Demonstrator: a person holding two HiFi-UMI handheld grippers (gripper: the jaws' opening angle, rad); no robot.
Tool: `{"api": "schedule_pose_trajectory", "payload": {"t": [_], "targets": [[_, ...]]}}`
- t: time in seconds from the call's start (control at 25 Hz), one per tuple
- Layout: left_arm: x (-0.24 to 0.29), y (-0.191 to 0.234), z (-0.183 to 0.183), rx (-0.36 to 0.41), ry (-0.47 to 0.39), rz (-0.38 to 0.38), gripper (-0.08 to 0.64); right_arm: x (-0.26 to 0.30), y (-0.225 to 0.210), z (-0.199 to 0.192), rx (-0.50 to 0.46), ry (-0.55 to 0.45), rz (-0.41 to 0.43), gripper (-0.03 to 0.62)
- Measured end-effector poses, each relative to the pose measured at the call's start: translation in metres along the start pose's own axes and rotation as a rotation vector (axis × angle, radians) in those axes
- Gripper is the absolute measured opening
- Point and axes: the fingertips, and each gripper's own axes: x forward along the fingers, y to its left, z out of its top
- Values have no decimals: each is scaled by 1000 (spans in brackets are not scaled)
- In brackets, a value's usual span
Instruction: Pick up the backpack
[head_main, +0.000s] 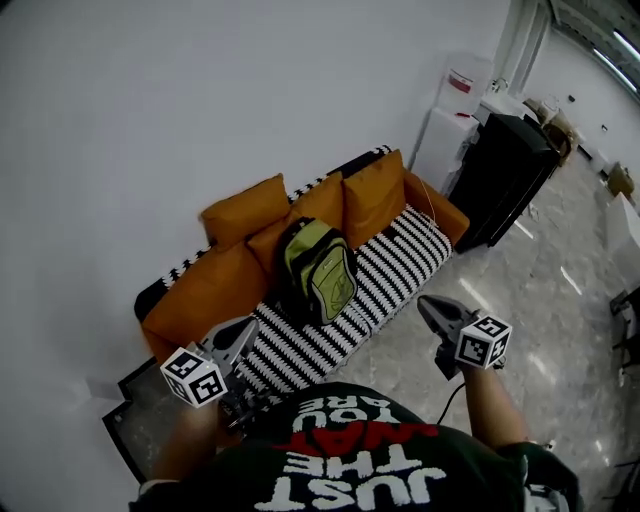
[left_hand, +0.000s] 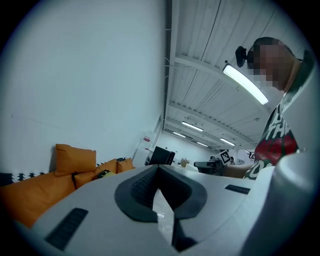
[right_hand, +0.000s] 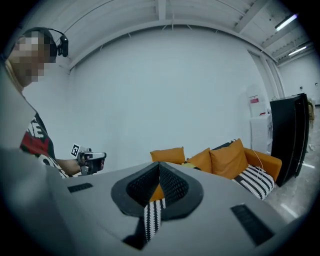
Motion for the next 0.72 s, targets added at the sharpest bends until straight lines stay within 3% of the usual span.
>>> {"api": "schedule_pose_trajectory", "payload": {"t": [0.32, 0.52, 0.72], "targets": [[4, 61, 1, -69, 3, 96, 3, 81, -31, 16, -18, 77, 64, 28], [26, 88, -8, -84, 32, 192, 3, 133, -69, 16, -28, 120, 174, 29], [75, 110, -18, -117, 61, 299, 3, 182, -134, 10, -38, 195, 303, 58]]}}
